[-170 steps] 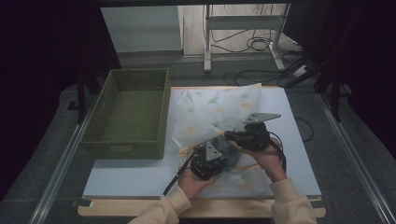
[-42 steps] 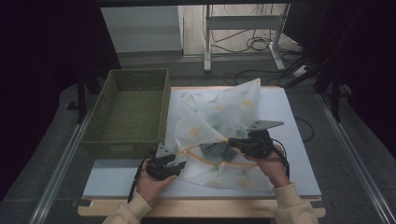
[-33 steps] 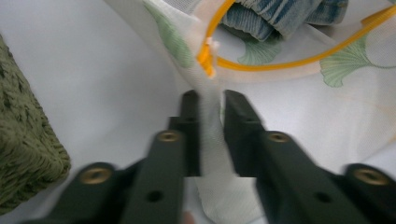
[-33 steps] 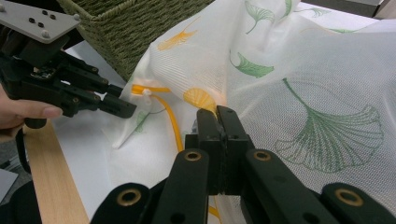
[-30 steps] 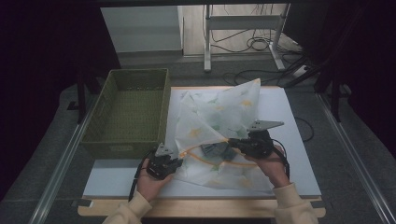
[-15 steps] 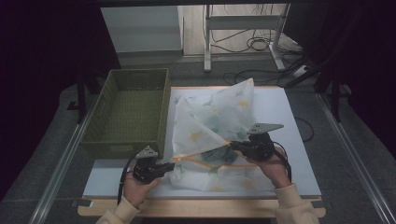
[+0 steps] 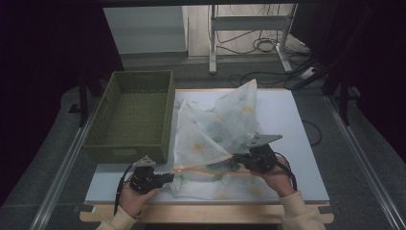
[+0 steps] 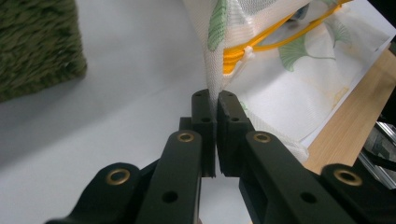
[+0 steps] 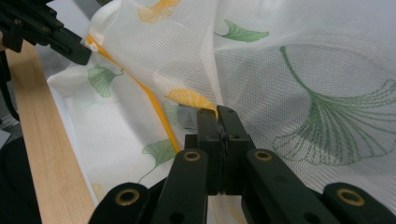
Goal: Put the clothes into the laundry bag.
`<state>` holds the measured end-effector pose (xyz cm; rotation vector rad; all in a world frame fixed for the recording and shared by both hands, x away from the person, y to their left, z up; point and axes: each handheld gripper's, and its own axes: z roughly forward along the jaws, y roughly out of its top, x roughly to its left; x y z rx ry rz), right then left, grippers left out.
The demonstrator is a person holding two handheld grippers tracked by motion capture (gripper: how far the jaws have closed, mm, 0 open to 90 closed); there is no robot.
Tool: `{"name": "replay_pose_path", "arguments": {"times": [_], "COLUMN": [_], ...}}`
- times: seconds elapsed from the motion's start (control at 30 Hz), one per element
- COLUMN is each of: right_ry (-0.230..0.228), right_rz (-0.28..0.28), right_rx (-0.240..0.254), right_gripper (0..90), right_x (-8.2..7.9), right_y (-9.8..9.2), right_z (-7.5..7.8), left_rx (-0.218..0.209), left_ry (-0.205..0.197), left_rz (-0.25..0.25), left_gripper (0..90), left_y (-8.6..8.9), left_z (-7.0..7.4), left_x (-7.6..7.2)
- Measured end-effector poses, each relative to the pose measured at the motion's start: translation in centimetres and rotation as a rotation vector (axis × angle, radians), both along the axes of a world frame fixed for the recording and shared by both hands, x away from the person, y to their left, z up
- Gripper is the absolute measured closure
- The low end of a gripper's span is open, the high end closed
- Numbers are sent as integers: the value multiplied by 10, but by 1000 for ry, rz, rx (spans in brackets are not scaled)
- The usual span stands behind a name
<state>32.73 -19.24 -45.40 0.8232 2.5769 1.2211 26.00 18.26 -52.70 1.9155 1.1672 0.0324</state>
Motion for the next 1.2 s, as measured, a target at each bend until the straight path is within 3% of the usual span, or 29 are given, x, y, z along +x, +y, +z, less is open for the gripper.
{"name": "replay_pose_path", "arguments": {"times": [0.33, 0.73, 0.9, 1.2], "right_ry": [13, 63, 75, 101], "right_rz": [45, 39, 69, 60], "right_rx": [-33, -77, -87, -107], "right_gripper": [886, 885, 885, 885], "right_x": [-5, 3, 2, 6], "right_y": [8, 12, 14, 11], "right_z": [-9, -37, -41, -51], "left_rx": [26, 41, 47, 55], "left_ry": [9, 22, 23, 36], "left_rz": [14, 19, 23, 44], "left_gripper": [896, 900, 900, 900], "left_y": [9, 9, 11, 16], "left_z": [-3, -6, -7, -10], "left_x": [-4, -4, -4, -4]}}
